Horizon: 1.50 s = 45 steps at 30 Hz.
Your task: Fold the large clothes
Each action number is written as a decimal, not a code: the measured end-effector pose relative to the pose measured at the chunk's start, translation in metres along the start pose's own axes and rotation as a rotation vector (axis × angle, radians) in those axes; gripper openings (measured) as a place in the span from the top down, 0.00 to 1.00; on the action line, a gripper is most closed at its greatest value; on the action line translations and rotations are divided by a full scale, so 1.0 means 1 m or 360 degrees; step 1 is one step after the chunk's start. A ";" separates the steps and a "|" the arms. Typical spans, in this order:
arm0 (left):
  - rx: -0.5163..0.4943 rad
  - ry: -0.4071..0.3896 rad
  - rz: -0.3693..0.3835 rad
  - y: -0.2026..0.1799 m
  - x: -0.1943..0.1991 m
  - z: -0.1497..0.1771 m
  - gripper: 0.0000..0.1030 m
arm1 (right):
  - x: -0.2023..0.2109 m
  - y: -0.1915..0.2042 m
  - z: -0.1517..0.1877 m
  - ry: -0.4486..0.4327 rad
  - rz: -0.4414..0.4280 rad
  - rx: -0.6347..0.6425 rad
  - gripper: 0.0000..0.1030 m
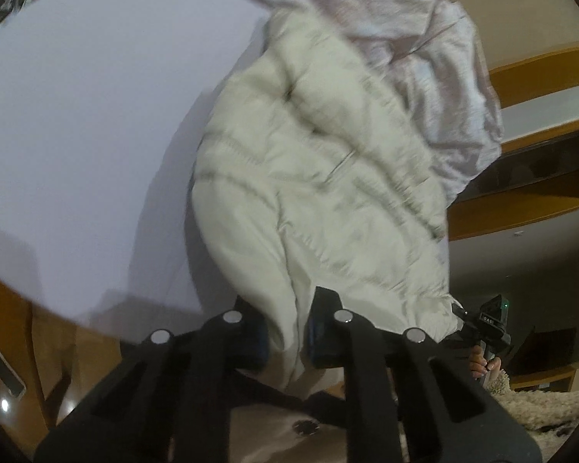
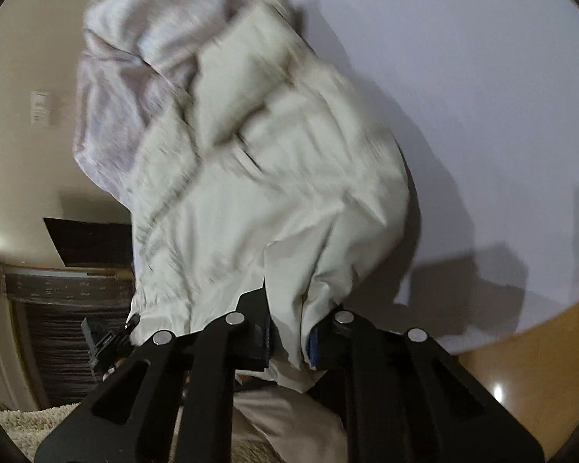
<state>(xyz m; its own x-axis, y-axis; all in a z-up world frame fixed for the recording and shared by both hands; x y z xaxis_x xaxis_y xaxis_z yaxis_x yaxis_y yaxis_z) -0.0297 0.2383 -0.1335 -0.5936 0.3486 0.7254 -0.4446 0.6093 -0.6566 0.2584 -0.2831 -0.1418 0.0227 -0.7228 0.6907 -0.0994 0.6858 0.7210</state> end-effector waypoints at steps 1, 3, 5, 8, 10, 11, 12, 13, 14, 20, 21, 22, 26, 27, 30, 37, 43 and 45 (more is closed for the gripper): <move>-0.0017 -0.0034 0.0021 -0.006 0.006 -0.006 0.87 | 0.004 0.005 -0.004 -0.0033 -0.0008 0.0020 0.87; -0.0051 -0.0104 0.0056 -0.016 0.016 -0.018 0.87 | 0.014 0.023 -0.016 -0.0119 -0.0023 0.0082 0.87; -0.0074 -0.0181 0.0102 -0.029 0.025 -0.031 0.88 | 0.017 0.039 -0.025 -0.0183 -0.0026 0.0117 0.87; -0.0119 -0.0279 0.0138 -0.047 0.037 -0.054 0.88 | 0.027 0.065 -0.049 -0.0309 -0.0022 0.0159 0.87; -0.0144 -0.0326 0.0140 -0.058 0.041 -0.072 0.88 | 0.032 0.078 -0.070 -0.0385 -0.0005 0.0156 0.87; -0.0153 -0.0344 0.0137 -0.063 0.041 -0.080 0.88 | 0.033 0.084 -0.081 -0.0419 0.0009 0.0154 0.87; -0.0160 -0.0368 0.0131 -0.069 0.041 -0.092 0.88 | 0.033 0.091 -0.093 -0.0451 0.0025 0.0154 0.87; -0.0162 -0.0380 0.0126 -0.073 0.041 -0.100 0.88 | 0.031 0.094 -0.101 -0.0472 0.0043 0.0153 0.87; -0.0168 -0.0394 0.0117 -0.077 0.040 -0.108 0.88 | 0.030 0.100 -0.109 -0.0496 0.0076 0.0151 0.87; -0.0194 -0.0448 -0.0032 -0.101 0.018 -0.165 0.88 | 0.006 0.124 -0.156 -0.0575 0.0300 0.0233 0.87; -0.0197 -0.0449 -0.0053 -0.102 0.014 -0.173 0.87 | 0.000 0.126 -0.163 -0.0582 0.0331 0.0237 0.87; -0.0197 -0.0448 -0.0076 -0.104 0.009 -0.181 0.87 | -0.006 0.128 -0.172 -0.0587 0.0363 0.0237 0.87; -0.0195 -0.0419 -0.0182 -0.112 -0.023 -0.221 0.87 | -0.034 0.132 -0.209 -0.0588 0.0461 0.0179 0.87; -0.0195 -0.0414 -0.0203 -0.112 -0.029 -0.228 0.87 | -0.040 0.131 -0.216 -0.0589 0.0478 0.0161 0.87; -0.0192 -0.0389 -0.0285 -0.118 -0.053 -0.254 0.87 | -0.060 0.127 -0.237 -0.0581 0.0537 0.0088 0.87; -0.0117 -0.0281 -0.0460 -0.112 -0.103 -0.298 0.82 | -0.089 0.100 -0.277 -0.0466 0.0417 -0.0235 0.64; -0.0049 -0.0209 -0.0473 -0.111 -0.126 -0.315 0.65 | -0.062 0.102 -0.290 -0.0555 0.0324 -0.0285 0.50; 0.0004 -0.0206 -0.0401 -0.112 -0.124 -0.321 0.49 | -0.043 0.111 -0.289 -0.0690 0.0311 -0.0259 0.40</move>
<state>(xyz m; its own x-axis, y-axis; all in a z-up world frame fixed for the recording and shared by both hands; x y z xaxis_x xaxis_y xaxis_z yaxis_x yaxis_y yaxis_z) 0.3092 0.3556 -0.0842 -0.5446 0.0924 0.8336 -0.5905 0.6636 -0.4593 0.5343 -0.1518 -0.0751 -0.3998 -0.5246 0.7517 0.0964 0.7914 0.6036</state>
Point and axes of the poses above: each gripper's, at about its wrist camera, not at the fingertips, and x roughly against the way its jaws point, y to its left, z to its underside, the point moved 2 cm from there along -x, roughly the way its jaws point, and after that the axes turned 2 degrees about y, right-handed, at the moved point
